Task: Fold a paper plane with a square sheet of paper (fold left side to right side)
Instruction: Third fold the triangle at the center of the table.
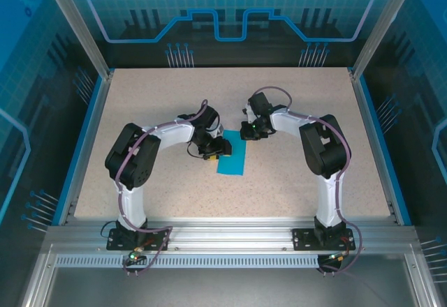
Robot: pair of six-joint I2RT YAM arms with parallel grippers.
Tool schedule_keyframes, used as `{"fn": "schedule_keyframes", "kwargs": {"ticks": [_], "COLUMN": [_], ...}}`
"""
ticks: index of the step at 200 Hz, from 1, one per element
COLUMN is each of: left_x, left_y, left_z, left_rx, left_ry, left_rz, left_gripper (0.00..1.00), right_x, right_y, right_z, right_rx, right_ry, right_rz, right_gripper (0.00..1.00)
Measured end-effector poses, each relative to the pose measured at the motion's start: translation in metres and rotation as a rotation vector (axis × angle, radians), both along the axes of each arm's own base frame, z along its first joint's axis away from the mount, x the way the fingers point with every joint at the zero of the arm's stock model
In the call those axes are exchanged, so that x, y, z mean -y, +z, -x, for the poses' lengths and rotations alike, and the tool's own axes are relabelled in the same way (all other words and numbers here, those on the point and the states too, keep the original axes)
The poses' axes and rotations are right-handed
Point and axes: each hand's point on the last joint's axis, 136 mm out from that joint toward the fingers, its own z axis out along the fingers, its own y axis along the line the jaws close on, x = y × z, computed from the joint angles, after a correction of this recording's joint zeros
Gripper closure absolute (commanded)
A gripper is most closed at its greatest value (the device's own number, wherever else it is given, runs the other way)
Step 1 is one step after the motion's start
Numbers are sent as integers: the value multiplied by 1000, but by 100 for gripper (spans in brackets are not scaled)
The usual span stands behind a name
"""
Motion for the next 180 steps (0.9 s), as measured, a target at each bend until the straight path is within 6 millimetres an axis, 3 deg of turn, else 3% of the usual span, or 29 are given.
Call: {"fn": "schedule_keyframes", "kwargs": {"ticks": [42, 76, 130, 155, 180], "left_x": [3, 4, 6, 7, 9], "left_y": [2, 3, 7, 11, 15], "left_z": [0, -1, 2, 7, 9], "left_rx": [-4, -6, -19, -31, -41], "left_ry": [5, 16, 31, 47, 65], "left_rz": [19, 26, 52, 77, 104], "left_gripper": [65, 82, 95, 97, 98], "right_x": [0, 0, -1, 7, 15], "right_y": [0, 0, 10, 24, 53], "right_z": [0, 0, 2, 13, 27], "right_rx": [0, 2, 56, 104, 193], "right_ry": [0, 0, 28, 49, 84], "right_rz": [0, -3, -28, -23, -39], "right_gripper": [89, 87, 53, 45, 43]}}
